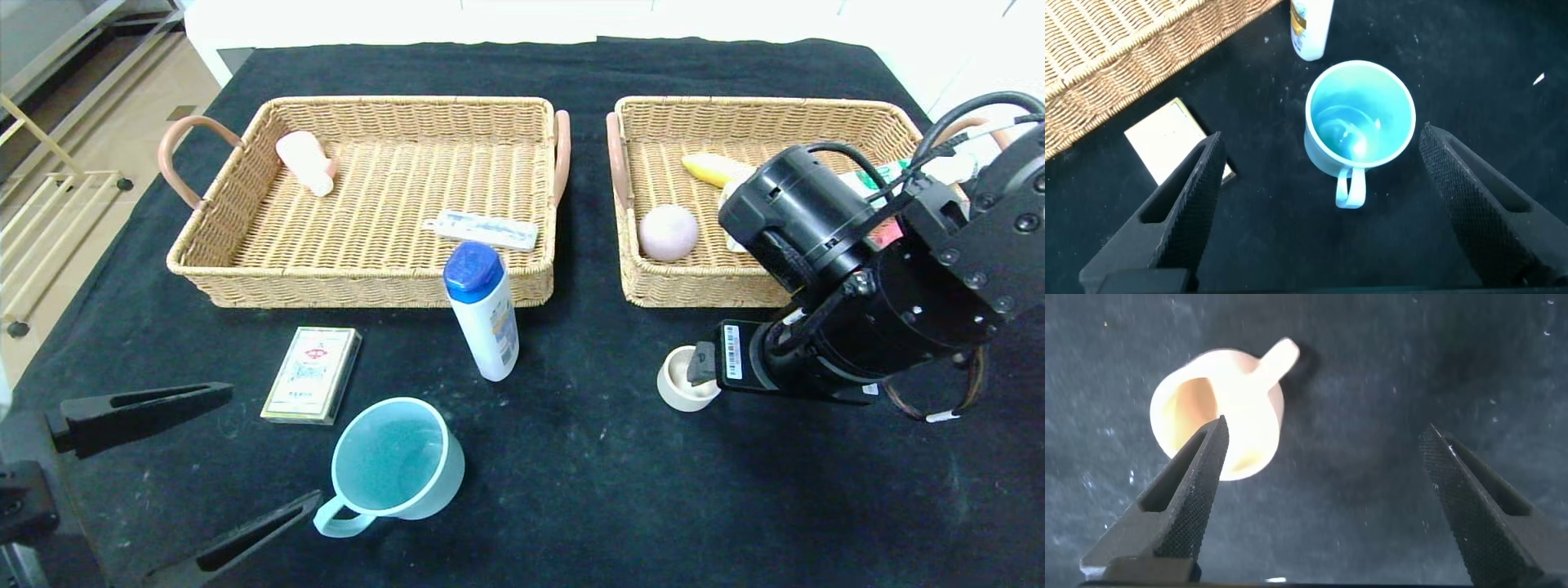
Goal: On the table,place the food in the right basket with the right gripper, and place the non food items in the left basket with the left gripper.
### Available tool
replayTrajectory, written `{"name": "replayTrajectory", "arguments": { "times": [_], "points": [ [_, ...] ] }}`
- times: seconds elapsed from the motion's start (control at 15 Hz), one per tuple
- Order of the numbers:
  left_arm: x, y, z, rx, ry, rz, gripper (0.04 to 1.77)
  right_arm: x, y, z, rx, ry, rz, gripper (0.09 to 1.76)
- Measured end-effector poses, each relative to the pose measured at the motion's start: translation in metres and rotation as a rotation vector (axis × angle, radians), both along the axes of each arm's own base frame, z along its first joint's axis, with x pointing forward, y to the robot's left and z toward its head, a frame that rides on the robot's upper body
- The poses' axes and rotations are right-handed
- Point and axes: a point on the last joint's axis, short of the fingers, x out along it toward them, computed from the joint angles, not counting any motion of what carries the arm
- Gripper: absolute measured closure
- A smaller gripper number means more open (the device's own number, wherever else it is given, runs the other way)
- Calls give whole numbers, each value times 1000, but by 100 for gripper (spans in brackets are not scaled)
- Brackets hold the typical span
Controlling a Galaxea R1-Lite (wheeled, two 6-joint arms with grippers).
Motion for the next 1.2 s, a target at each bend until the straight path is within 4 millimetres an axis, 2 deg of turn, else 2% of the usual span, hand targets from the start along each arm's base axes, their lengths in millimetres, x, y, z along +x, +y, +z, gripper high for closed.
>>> {"name": "replayTrajectory", "arguments": {
  "times": [0.2,0.27,0.47,0.67,0.73,0.8,1.2],
  "points": [
    [-1,0,1,-2,-4,0,9,3,3,-5,-9,12,0,14],
    [-1,0,1,-3,-4,0,9,4,4,-7,-11,15,1,25],
    [-1,0,1,-2,-4,0,9,5,5,-9,-15,22,1,72],
    [0,0,0,-1,0,1,9,5,4,-10,-19,27,0,105],
    [0,0,0,0,1,1,9,5,4,-11,-20,29,0,130],
    [0,0,0,1,1,0,9,5,4,-11,-18,28,1,172],
    [0,0,-1,1,2,-1,9,3,6,-12,-22,30,7,172]
  ]
}}
